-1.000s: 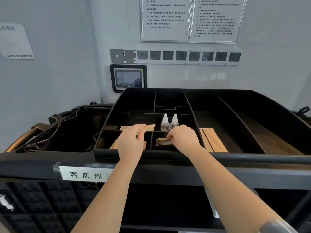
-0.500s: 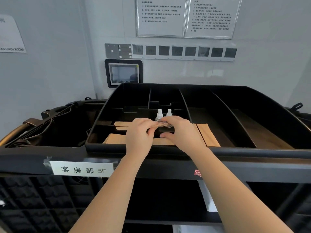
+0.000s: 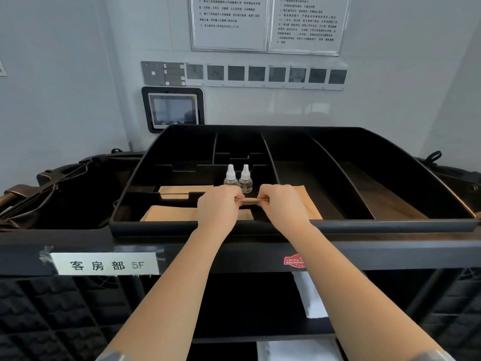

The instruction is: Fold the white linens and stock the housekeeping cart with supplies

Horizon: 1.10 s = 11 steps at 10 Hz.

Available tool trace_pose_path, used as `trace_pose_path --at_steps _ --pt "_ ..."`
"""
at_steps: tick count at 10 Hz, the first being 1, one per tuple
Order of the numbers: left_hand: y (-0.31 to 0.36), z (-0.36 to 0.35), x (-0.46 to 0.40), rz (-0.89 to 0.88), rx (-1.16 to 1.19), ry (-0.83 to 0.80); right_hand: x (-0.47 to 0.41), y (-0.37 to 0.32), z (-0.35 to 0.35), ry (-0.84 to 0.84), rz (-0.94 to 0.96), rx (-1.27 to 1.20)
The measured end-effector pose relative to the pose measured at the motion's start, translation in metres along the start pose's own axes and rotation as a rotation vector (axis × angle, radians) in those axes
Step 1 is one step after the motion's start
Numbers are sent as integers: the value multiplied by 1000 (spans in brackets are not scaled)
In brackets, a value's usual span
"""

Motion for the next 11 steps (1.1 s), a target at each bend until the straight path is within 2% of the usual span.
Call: trace_pose_path --at_steps 1,2,5,6,8,9,10,11 --pt "10 -1 -5 35 -64 -81 -13 9 -13 -134 -82 53" --pt "6 -8 -10 130 22 -208 -24 11 -17 -210 -119 129" --pt "7 -14 -15 128 29 -307 -36 8 -23 -211 -107 228" --pt "7 -19 -20 75 28 -287 -39 9 -26 -219 -122 231" --pt "-1 -17 -18 -61 70 22 -36 12 -26 -240 -134 137" --pt "-5 -2 -5 -97 152 234 -26 8 -20 -167 -74 15" --pt "-11 14 12 -97 182 372 -1 11 -7 -4 -14 -212" --pt "-14 25 30 -107 192 478 16 10 2 105 31 -284"
Point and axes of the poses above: each hand's wrist, its own x-axis away from the middle knuckle, its own z-axis out of the back of the hand, y = z × x, the point moved 10 cm from there along -x, towards the middle knuckle, and after that the axes turned 13 degrees about -y, right-handed, at the moved point
